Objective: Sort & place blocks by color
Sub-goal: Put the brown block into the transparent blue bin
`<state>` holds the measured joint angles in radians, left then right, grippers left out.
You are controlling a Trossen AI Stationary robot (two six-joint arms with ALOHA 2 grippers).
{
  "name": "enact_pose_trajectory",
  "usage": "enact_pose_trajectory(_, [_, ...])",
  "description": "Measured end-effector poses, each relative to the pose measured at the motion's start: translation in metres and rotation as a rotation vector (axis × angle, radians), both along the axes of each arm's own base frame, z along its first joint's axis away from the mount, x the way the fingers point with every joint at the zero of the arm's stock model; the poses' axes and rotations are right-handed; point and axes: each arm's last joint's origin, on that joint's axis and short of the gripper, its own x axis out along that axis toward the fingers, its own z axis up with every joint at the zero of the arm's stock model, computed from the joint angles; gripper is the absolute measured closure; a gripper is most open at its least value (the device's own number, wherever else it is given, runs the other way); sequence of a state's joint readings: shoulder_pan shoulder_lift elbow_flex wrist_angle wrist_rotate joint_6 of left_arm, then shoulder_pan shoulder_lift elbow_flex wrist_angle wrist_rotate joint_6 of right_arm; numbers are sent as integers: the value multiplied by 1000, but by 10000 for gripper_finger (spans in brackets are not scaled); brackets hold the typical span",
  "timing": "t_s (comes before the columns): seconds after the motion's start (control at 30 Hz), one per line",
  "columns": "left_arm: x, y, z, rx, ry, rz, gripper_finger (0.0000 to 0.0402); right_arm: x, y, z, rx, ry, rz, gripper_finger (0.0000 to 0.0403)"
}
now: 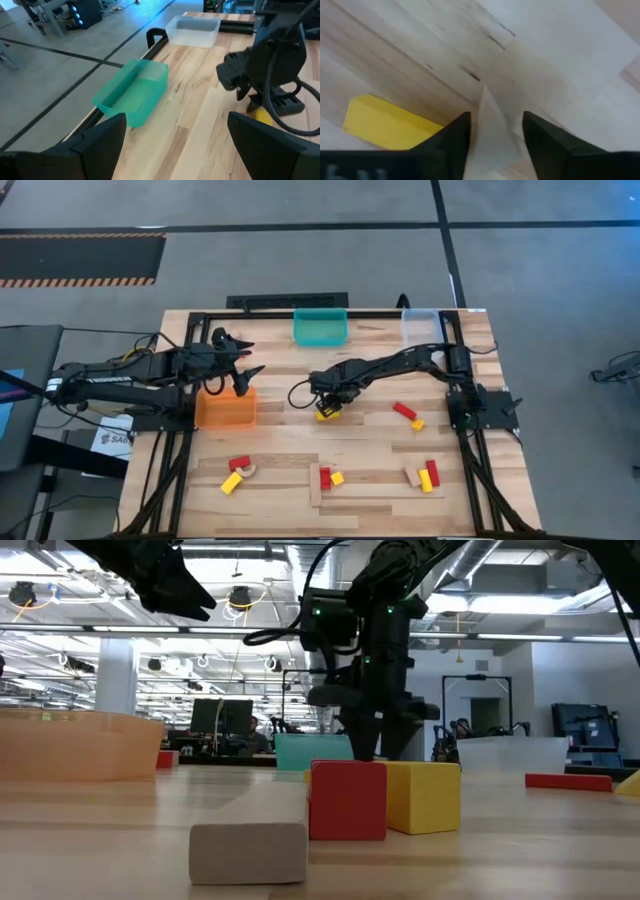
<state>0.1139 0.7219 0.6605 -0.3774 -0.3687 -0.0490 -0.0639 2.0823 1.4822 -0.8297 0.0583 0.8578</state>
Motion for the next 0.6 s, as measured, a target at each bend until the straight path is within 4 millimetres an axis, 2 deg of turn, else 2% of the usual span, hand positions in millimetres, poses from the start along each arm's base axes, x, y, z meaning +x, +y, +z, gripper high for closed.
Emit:
enact_pose_trajectory(0.13, [0,0,0,0,-1,0,64,0,0,1,1,2,18,286])
enact_pose_trajectory(0.17, [0,0,0,0,0,0,64,0,0,1,1,2,22,292])
enact_pose_trajectory(0.33, [0,0,0,1,-1,1,64,-4,-1,14,-4,-21,39,292])
enact_pose_trajectory(0.5, [0,0,0,1,-2,1,64,-12,-10,48,-42,-100,22,292])
enact_pose_trajectory(0.6, [0,0,0,2,-3,4,64,-16,-24,72,-97,-200,-1,285])
